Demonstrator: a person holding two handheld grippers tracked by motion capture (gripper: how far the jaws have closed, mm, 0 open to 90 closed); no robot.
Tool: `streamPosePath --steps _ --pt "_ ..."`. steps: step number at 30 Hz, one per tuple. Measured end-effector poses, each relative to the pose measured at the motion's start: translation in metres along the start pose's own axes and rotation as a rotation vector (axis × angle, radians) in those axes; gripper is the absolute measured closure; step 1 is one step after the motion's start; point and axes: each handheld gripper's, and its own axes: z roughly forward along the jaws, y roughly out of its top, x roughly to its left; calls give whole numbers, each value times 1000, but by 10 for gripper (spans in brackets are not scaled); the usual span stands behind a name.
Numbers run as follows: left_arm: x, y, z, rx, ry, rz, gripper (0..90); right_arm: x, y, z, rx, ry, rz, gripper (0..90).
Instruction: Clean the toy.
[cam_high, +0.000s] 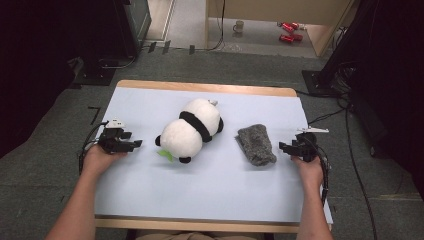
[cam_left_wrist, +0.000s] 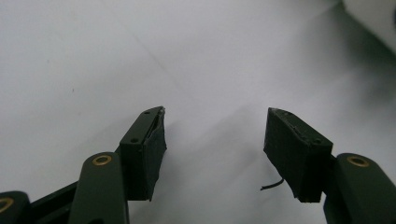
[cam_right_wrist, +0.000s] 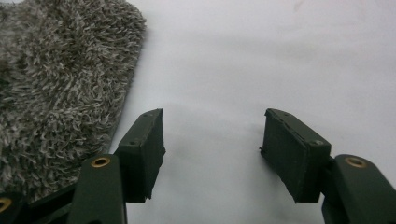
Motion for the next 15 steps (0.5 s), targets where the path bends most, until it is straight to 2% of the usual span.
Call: streamPosePath --steps 4,6,10,15 --pt "1 -2 0 -11 2 3 390 2 -2 1 -7 -10 -19 369" --pt "1 -2 0 -9 21 26 390 4 -3 2 -13 -20 -38 367" --pt "-1 -4 1 -13 28 61 376 6 -7 3 -36 -29 -63 339" --pt "-2 -8 1 -39 24 58 353 7 -11 4 -59 -26 -79 298"
